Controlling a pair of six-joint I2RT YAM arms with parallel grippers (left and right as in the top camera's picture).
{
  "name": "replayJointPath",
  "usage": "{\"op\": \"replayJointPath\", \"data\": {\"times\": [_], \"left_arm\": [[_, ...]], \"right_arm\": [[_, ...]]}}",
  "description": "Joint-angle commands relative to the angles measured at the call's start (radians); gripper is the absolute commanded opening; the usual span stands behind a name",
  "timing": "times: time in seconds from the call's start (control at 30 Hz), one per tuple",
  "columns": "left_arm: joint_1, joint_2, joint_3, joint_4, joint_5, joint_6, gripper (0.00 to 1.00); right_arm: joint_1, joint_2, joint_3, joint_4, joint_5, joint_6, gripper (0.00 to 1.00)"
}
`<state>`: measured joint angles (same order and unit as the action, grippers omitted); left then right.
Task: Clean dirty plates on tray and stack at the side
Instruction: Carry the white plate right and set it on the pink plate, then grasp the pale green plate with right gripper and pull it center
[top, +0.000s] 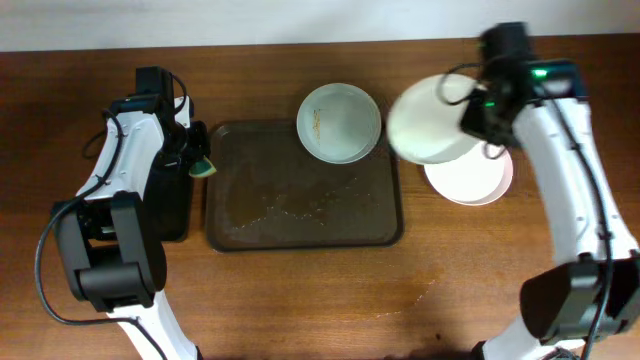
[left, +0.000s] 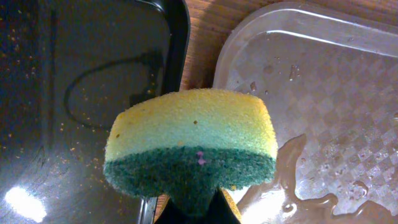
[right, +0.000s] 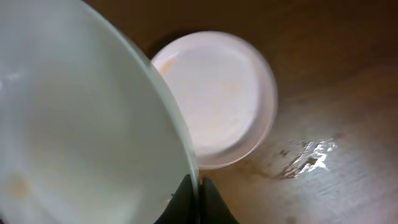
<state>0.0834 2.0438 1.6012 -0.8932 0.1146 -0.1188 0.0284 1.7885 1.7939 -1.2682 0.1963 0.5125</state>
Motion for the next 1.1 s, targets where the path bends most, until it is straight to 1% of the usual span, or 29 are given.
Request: {"op": "replayJointPath", "data": {"times": [0.0,0.13,0.17,0.27,0.37,0.43,0.47,0.5,0.6,0.67,0.7,0.73,0.83,0.93,1.0,1.07], "left_arm": [[0.003,-0.030,0.013,0.002,-0.007,0.019,0.01],[0.003,-0.030,0.013,0.003,-0.007,0.019,0.01],[0.003,-0.030,0.013,0.004,-0.007,0.019,0.01],[0.002,-0.030,0.013,0.004,-0.007,0.019,0.01],[0.002,-0.030,0.013,0.006,-0.007,0.019,0.01],[0.002,-0.030,0.013,0.006,-0.007,0.019,0.00],[0.003,-0.030,0.013,0.006,-0.007,0.019,0.01],[0.003,-0.030,0.013,0.006,-0.007,0.019,0.00],[0.002,-0.030,0.013,0.006,-0.007,0.019,0.01],[0.002,-0.030,0.013,0.006,-0.007,0.019,0.00],[0.002,-0.030,0.013,0.006,-0.007,0.019,0.00],[0.002,-0.030,0.013,0.007,-0.006,0.019,0.01],[0.002,-0.030,0.013,0.011,-0.003,0.019,0.01],[0.002,-0.030,0.013,0.013,-0.003,0.019,0.01],[0.002,-0.030,0.013,0.014,-0.003,0.019,0.01],[0.002,-0.030,0.013,0.016,-0.009,0.019,0.00]], "right_arm": [[-0.123,-0.016,-0.102,0.052,-0.032,-0.008,0.04],[-0.196,-0.015,-0.273,0.201,-0.032,-0.008,0.04],[-0.208,-0.015,-0.337,0.274,-0.031,-0.008,0.04],[-0.212,-0.015,-0.453,0.434,-0.028,-0.007,0.04],[-0.212,-0.015,-0.507,0.491,-0.028,-0.007,0.06],[-0.212,-0.015,-0.507,0.492,-0.027,-0.008,0.37],[-0.212,-0.015,-0.499,0.488,-0.029,-0.008,0.47],[-0.211,-0.015,-0.481,0.474,-0.049,-0.008,0.49],[-0.180,-0.015,-0.372,0.430,-0.221,-0.008,0.48],[-0.104,-0.015,-0.331,0.469,-0.312,-0.002,0.48],[-0.064,-0.015,-0.330,0.499,-0.348,0.050,0.47],[-0.021,-0.011,-0.332,0.524,-0.352,0.124,0.45],[0.117,0.042,-0.332,0.614,-0.241,0.250,0.43],[0.212,0.134,-0.331,0.696,-0.204,0.304,0.43],[0.241,0.189,-0.331,0.731,-0.195,0.320,0.40],[0.248,0.247,-0.331,0.743,-0.187,0.361,0.31]]}}
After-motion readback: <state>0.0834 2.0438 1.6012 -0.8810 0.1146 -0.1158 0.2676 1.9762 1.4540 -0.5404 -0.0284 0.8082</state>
